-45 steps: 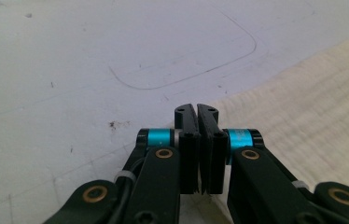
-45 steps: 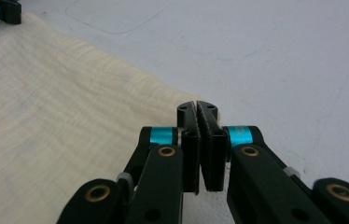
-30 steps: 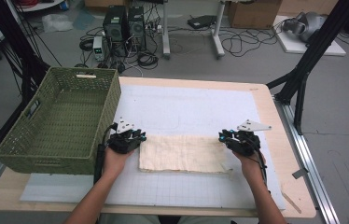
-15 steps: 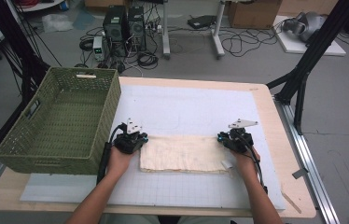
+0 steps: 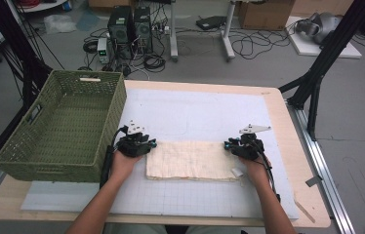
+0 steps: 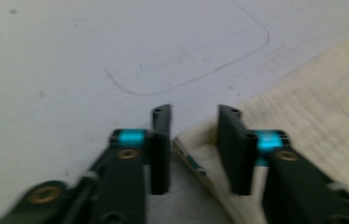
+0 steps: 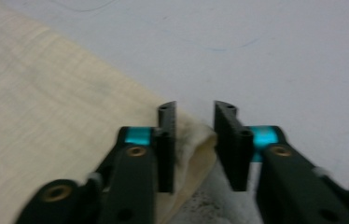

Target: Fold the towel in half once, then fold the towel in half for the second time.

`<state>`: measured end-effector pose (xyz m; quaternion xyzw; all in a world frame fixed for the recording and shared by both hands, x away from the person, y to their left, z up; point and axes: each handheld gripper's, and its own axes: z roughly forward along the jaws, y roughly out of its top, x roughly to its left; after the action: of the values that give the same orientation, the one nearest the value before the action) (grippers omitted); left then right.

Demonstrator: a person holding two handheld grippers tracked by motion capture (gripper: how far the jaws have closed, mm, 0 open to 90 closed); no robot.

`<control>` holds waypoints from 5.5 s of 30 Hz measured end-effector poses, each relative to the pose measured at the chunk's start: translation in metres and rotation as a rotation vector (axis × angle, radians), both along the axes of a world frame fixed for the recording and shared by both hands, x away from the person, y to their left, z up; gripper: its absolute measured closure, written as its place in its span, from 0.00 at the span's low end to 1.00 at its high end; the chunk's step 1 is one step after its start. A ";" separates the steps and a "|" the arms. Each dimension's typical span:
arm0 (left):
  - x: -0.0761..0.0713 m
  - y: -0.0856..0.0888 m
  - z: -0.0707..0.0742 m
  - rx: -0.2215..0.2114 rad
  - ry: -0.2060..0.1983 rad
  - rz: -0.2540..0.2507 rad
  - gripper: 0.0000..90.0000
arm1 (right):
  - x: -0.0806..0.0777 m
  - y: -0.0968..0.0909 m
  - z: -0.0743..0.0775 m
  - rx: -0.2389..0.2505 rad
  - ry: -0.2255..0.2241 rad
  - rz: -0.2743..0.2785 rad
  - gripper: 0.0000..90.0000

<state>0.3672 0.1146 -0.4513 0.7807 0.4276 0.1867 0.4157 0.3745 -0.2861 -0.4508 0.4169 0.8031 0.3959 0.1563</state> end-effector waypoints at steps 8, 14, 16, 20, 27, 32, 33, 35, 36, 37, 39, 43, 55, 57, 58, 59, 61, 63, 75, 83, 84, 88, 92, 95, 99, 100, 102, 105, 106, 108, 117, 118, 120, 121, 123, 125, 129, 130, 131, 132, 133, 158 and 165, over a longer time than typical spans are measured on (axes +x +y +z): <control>0.009 -0.002 0.006 -0.019 -0.013 0.035 0.96 | 0.000 -0.003 0.004 0.002 -0.010 -0.012 0.97; 0.030 -0.004 0.008 -0.045 -0.025 0.078 0.96 | 0.010 -0.002 0.013 -0.020 -0.089 -0.048 0.97; 0.032 -0.004 0.007 -0.045 -0.029 0.080 0.95 | 0.017 0.001 0.013 -0.031 -0.079 -0.061 0.97; 0.038 -0.005 0.002 -0.056 -0.021 0.101 0.94 | 0.025 0.004 0.010 -0.040 -0.089 -0.074 0.96; 0.027 0.004 0.015 -0.141 -0.046 0.080 0.49 | 0.018 -0.004 0.019 -0.016 -0.110 -0.141 0.50; 0.015 0.008 0.022 -0.169 -0.080 0.044 0.41 | 0.005 -0.011 0.029 0.007 -0.130 -0.148 0.38; 0.009 0.009 0.024 -0.180 -0.095 0.023 0.39 | 0.001 -0.013 0.032 0.014 -0.132 -0.143 0.37; 0.004 0.011 0.024 -0.185 -0.106 0.009 0.36 | -0.007 -0.015 0.035 0.020 -0.149 -0.130 0.35; 0.002 0.011 0.025 -0.185 -0.113 0.001 0.35 | -0.010 -0.016 0.037 0.019 -0.147 -0.121 0.34; 0.000 0.011 0.025 -0.190 -0.116 -0.007 0.33 | -0.015 -0.018 0.040 0.025 -0.152 -0.097 0.34; -0.002 0.009 0.026 -0.214 -0.130 -0.027 0.30 | -0.023 -0.020 0.044 0.002 -0.172 -0.069 0.34; -0.007 0.009 0.030 -0.243 -0.141 -0.033 0.21 | -0.036 -0.028 0.048 0.016 -0.194 -0.068 0.26; -0.012 0.011 0.030 -0.293 -0.149 -0.066 0.21 | -0.041 -0.045 0.043 0.034 -0.222 -0.152 0.18; -0.012 0.011 0.030 -0.288 -0.148 -0.063 0.21 | -0.042 -0.046 0.043 0.047 -0.215 -0.158 0.18; -0.012 0.011 0.030 -0.282 -0.146 -0.060 0.21 | -0.042 -0.046 0.043 0.047 -0.215 -0.158 0.18; -0.013 0.011 0.030 -0.278 -0.147 -0.053 0.21 | -0.042 -0.047 0.044 0.062 -0.212 -0.155 0.18; -0.013 0.011 0.030 -0.276 -0.146 -0.053 0.22 | -0.042 -0.047 0.044 0.070 -0.214 -0.143 0.18; -0.012 0.011 0.029 -0.277 -0.142 -0.057 0.22 | -0.043 -0.046 0.044 0.075 -0.214 -0.140 0.18; -0.009 0.012 0.027 -0.310 -0.135 -0.037 0.22 | -0.039 -0.045 0.041 0.066 -0.189 -0.126 0.14; 0.001 0.012 0.029 -0.302 -0.096 -0.026 0.26 | -0.038 -0.041 0.039 0.051 -0.169 -0.094 0.14; 0.001 0.012 0.029 -0.302 -0.096 -0.026 0.25 | -0.038 -0.041 0.039 0.051 -0.169 -0.094 0.14; 0.014 0.009 0.035 -0.295 -0.093 0.002 0.23 | -0.039 -0.039 0.041 0.054 -0.180 -0.087 0.14; 0.028 0.005 0.036 -0.257 -0.076 0.025 0.23 | -0.038 -0.041 0.041 0.070 -0.179 -0.090 0.14; 0.037 0.003 0.037 -0.244 -0.070 0.034 0.23 | -0.039 -0.041 0.041 0.071 -0.183 -0.086 0.14; 0.049 0.003 0.033 -0.232 -0.037 0.038 0.27 | -0.038 -0.042 0.041 0.079 -0.183 -0.088 0.14; 0.051 0.002 0.032 -0.220 -0.027 0.042 0.27 | -0.038 -0.041 0.041 0.082 -0.182 -0.088 0.14; 0.056 0.002 0.029 -0.201 -0.010 0.041 0.27 | -0.038 -0.041 0.041 0.080 -0.177 -0.085 0.14; 0.060 0.001 0.024 -0.171 0.036 0.029 0.28 | -0.039 -0.042 0.041 0.091 -0.174 -0.089 0.14; 0.060 0.001 0.024 -0.171 0.036 0.029 0.29 | -0.039 -0.042 0.041 0.091 -0.174 -0.089 0.14; 0.061 0.001 0.023 -0.155 0.042 0.028 0.31 | -0.039 -0.042 0.041 0.096 -0.172 -0.089 0.14; 0.064 -0.001 0.013 -0.082 0.093 -0.001 0.47 | -0.038 -0.042 0.040 0.098 -0.163 -0.083 0.14; 0.064 -0.001 0.012 -0.073 0.106 -0.017 0.48 | -0.038 -0.042 0.040 0.097 -0.165 -0.084 0.14; 0.063 -0.001 0.011 -0.062 0.118 -0.031 0.52 | -0.037 -0.043 0.040 0.096 -0.165 -0.085 0.14; 0.063 -0.001 0.011 -0.058 0.119 -0.040 0.55 | -0.038 -0.043 0.040 0.097 -0.159 -0.086 0.14; 0.062 -0.002 0.011 -0.047 0.127 -0.059 0.61 | -0.037 -0.042 0.040 0.094 -0.159 -0.084 0.14; 0.062 -0.003 0.009 -0.027 0.135 -0.068 0.63 | -0.037 -0.042 0.039 0.092 -0.155 -0.084 0.14; 0.060 -0.003 0.009 0.010 0.125 -0.095 0.79 | -0.037 -0.041 0.039 0.089 -0.149 -0.080 0.14; 0.060 -0.003 0.009 0.013 0.124 -0.099 0.84 | -0.037 -0.041 0.039 0.087 -0.149 -0.080 0.14; 0.059 -0.003 0.009 0.016 0.123 -0.106 0.89 | -0.037 -0.041 0.039 0.089 -0.149 -0.081 0.14; 0.058 -0.003 0.010 0.024 0.114 -0.113 0.91 | -0.037 -0.041 0.038 0.085 -0.151 -0.080 0.14; 0.058 -0.003 0.010 0.024 0.109 -0.113 0.93 | -0.036 -0.040 0.038 0.084 -0.150 -0.079 0.14; 0.047 0.003 0.007 -0.040 0.070 -0.099 0.95 | 0.045 0.004 0.016 -0.017 0.064 0.019 0.60; 0.047 0.004 0.009 -0.048 0.060 -0.092 0.95 | 0.045 0.011 0.015 -0.103 0.072 0.096 0.96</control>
<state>0.4147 0.1187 -0.4424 0.7947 0.4078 0.1335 0.4293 0.4192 -0.2755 -0.4363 0.3834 0.8466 0.3457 0.1296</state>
